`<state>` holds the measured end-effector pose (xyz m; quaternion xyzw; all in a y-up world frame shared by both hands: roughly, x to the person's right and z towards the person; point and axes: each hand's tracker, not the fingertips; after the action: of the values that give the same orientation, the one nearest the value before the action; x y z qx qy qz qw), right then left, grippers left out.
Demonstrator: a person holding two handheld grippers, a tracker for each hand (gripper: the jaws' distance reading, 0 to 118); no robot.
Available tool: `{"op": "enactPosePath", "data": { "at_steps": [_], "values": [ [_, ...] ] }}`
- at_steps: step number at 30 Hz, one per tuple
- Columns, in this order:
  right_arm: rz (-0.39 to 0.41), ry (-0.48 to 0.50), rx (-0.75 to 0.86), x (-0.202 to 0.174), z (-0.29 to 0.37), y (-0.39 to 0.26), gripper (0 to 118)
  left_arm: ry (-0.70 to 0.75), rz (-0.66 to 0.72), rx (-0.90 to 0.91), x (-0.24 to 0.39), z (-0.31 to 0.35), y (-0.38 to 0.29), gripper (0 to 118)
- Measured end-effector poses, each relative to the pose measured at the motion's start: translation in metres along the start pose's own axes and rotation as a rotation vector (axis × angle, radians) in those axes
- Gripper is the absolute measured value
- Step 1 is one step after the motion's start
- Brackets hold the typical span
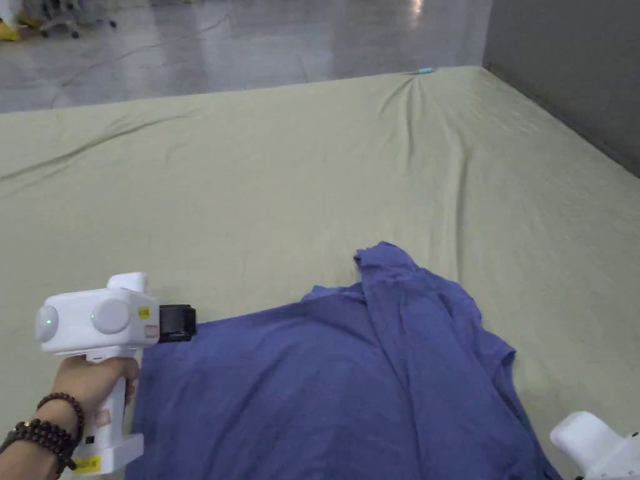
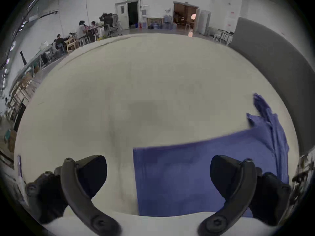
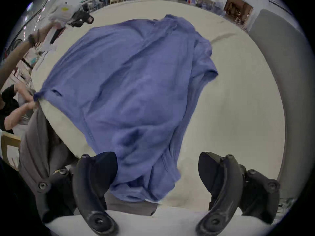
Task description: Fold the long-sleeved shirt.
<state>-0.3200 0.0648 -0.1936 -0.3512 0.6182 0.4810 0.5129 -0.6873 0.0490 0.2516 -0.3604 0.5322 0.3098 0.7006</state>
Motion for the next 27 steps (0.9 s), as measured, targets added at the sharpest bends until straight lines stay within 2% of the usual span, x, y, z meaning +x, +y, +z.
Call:
{"op": "enactPosePath", "data": {
  "at_steps": [4,5,6,7,8,9,10,12,14,17,18,19,20,21,22,24,26,27],
  "values": [
    [-0.07,0.026,-0.002,0.008,0.005,-0.011,98,0.07,-0.06,-0.08,0.009,-0.032,0.0,112],
    [-0.078,0.026,0.001,0.009,0.006,-0.013,98,0.087,-0.093,-0.077,0.013,-0.035,-0.004,95],
    [-0.081,0.03,0.001,0.01,0.008,-0.016,96,-0.019,-0.066,-0.049,0.017,-0.031,-0.007,82],
    [-0.085,0.04,0.0,0.011,0.009,-0.018,92,0.056,-0.062,-0.037,0.022,-0.026,-0.007,76],
    [-0.085,0.049,-0.001,0.011,0.008,-0.019,89,0.026,-0.058,-0.036,0.025,-0.019,-0.008,60],
    [-0.08,0.072,-0.006,0.011,0.008,-0.02,86,0.011,-0.073,-0.013,0.03,-0.011,-0.01,41],
    [-0.076,0.085,-0.007,0.011,0.007,-0.021,84,0.028,-0.113,0.016,0.03,-0.006,-0.009,0],
    [-0.073,0.084,0.004,0.007,0.007,-0.02,85,0.05,-0.135,-0.001,0.035,0.002,-0.011,0],
    [-0.062,0.072,0.036,0.003,0.009,-0.021,85,-0.001,-0.12,-0.014,0.033,0.008,-0.01,0],
    [-0.053,0.1,0.028,-0.005,-0.004,-0.019,85,0.012,-0.119,-0.007,0.034,0.021,-0.01,0],
    [-0.032,0.104,-0.038,-0.01,-0.013,-0.019,79,0.009,-0.117,-0.009,0.032,0.022,-0.007,0],
    [0.02,0.048,-0.089,-0.017,-0.021,-0.019,64,0.015,-0.12,-0.004,0.032,0.029,-0.006,0],
    [0.072,-0.047,-0.007,-0.022,-0.019,-0.02,57,0.023,-0.122,0.006,0.032,0.035,-0.007,0],
    [0.05,0.007,0.001,-0.022,-0.014,-0.02,33,0.021,-0.118,0.013,0.03,0.041,-0.007,0],
    [0.037,0.016,-0.01,-0.02,-0.006,-0.018,7,0.008,-0.11,0.02,0.03,0.048,-0.004,0],
    [0.007,0.033,0.013,-0.018,0.003,-0.017,7,-0.002,-0.104,0.041,0.028,0.063,-0.003,0],
    [0.051,0.011,0.043,-0.016,0.016,-0.015,7,0.006,-0.105,0.07,0.027,0.08,0.001,0],
    [0.04,0.019,0.074,-0.012,0.029,-0.01,7,0.002,-0.098,0.097,0.024,0.092,0.005,0]
  ]
}}
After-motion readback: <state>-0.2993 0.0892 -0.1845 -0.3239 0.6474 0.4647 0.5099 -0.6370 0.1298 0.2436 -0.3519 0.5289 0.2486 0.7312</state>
